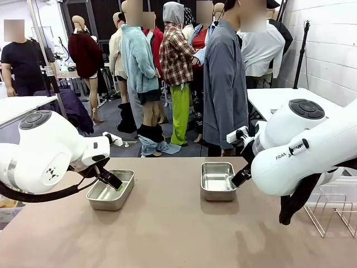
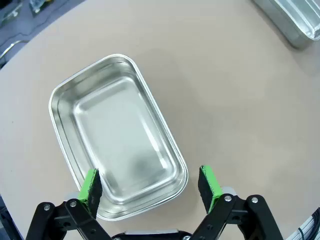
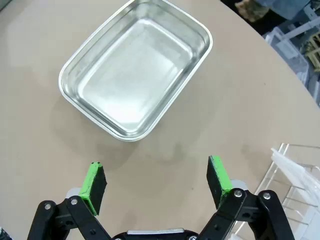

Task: Place the bread in airtight containers.
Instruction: Lift both Airtight Container.

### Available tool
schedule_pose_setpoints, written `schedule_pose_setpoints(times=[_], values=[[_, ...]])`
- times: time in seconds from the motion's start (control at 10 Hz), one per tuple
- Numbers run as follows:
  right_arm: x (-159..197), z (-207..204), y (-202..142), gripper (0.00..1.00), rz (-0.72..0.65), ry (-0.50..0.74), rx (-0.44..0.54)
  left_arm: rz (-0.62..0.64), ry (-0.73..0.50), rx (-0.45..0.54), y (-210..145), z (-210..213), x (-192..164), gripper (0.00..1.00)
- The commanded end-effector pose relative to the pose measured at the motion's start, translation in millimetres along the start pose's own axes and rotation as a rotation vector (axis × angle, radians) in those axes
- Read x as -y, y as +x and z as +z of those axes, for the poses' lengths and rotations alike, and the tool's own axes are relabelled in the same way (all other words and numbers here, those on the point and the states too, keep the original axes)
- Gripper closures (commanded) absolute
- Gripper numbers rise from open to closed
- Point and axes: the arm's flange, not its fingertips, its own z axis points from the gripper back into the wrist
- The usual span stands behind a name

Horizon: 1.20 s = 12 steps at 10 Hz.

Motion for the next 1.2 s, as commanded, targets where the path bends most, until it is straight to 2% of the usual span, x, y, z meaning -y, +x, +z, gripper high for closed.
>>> schedule_pose_setpoints(times=[0.0,1.1], values=[[0.0,0.0,0.0,0.00,0.000,0.000,0.000,0.000,0.000,0.000,0.0,0.0,0.0,0.00],[-0.1,0.0,0.0,0.00,0.000,0.000,0.000,-0.001,0.000,0.000,0.1,0.0,0.5,0.00]])
